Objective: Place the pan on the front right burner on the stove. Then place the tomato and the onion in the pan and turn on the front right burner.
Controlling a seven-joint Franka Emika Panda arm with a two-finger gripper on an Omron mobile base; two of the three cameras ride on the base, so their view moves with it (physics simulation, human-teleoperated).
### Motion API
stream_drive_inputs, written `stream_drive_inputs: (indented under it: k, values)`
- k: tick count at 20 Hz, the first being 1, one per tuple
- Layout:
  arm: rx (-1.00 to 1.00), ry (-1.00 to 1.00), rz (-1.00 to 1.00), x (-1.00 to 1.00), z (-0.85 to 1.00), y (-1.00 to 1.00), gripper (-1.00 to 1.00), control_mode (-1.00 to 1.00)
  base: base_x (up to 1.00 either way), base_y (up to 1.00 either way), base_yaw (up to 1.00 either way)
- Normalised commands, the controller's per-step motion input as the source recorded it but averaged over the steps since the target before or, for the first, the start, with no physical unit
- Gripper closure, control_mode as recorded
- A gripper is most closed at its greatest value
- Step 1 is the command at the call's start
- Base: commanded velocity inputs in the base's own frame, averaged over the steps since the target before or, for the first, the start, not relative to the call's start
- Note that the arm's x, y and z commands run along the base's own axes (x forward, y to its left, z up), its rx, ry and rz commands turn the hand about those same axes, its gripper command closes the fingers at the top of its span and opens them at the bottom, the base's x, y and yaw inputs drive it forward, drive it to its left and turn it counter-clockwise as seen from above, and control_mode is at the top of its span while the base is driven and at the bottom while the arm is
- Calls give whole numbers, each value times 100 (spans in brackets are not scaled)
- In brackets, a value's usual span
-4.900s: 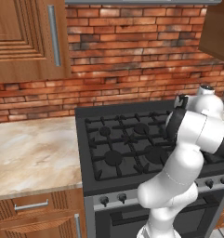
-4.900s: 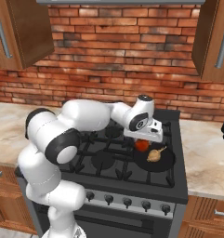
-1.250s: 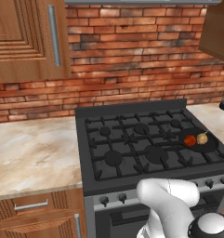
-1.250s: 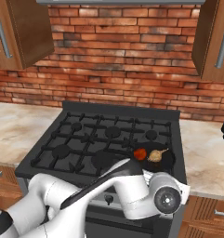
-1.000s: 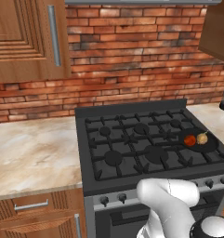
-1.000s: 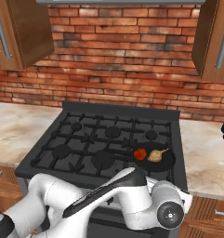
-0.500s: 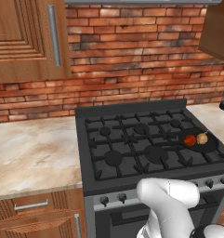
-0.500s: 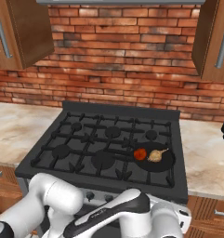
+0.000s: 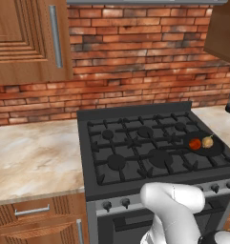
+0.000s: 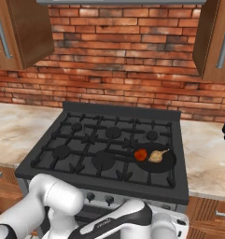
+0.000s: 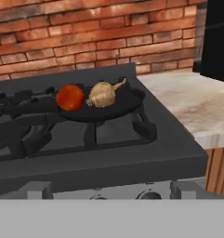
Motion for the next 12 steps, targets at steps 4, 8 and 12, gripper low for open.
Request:
stream_drive_inputs:
  k: [4,8,12]
  values:
    - [-6,-1,3,0,-33,0,-100,-100,0,0,0]
    - [-6,-2,3,0,-26,0,-100,-100,0,0,0]
    - [-5,-1,2,0,-23,0,-100,-100,0,0,0]
